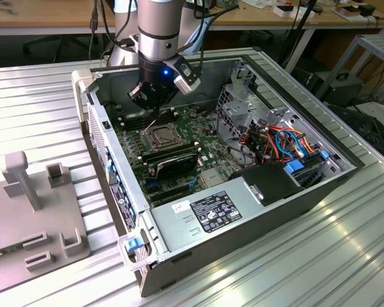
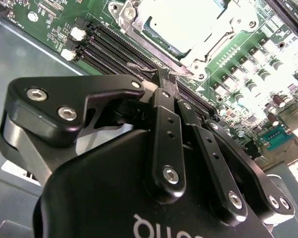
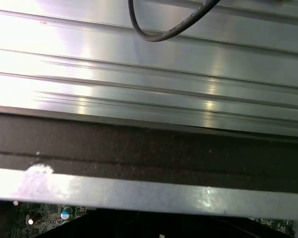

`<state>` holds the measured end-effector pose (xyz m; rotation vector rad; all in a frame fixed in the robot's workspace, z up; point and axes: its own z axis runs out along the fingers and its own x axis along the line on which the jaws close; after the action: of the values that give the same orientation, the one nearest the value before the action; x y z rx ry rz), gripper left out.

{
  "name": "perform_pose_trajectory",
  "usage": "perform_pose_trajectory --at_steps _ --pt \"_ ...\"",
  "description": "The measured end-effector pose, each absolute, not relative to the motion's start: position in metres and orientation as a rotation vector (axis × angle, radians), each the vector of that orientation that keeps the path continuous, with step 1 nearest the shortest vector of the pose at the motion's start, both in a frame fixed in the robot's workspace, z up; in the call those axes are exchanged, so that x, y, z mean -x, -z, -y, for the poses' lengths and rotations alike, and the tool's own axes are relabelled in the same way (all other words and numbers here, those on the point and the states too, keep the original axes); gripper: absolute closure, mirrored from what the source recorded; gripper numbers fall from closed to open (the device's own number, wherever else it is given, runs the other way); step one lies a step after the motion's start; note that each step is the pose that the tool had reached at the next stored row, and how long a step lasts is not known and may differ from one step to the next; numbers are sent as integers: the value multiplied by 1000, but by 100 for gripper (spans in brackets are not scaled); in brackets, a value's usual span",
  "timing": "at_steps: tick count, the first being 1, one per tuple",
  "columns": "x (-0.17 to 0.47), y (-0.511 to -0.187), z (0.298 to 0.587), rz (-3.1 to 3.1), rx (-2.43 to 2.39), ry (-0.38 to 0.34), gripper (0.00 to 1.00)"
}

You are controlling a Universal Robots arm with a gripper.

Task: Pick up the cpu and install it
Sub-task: 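Install the first cpu locking lever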

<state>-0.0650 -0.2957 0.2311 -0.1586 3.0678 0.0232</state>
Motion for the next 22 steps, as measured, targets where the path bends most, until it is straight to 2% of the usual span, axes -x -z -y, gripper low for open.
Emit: perform_pose_trajectory --at_steps 22 --pt "59 -221 295 -3068 159 -22 89"
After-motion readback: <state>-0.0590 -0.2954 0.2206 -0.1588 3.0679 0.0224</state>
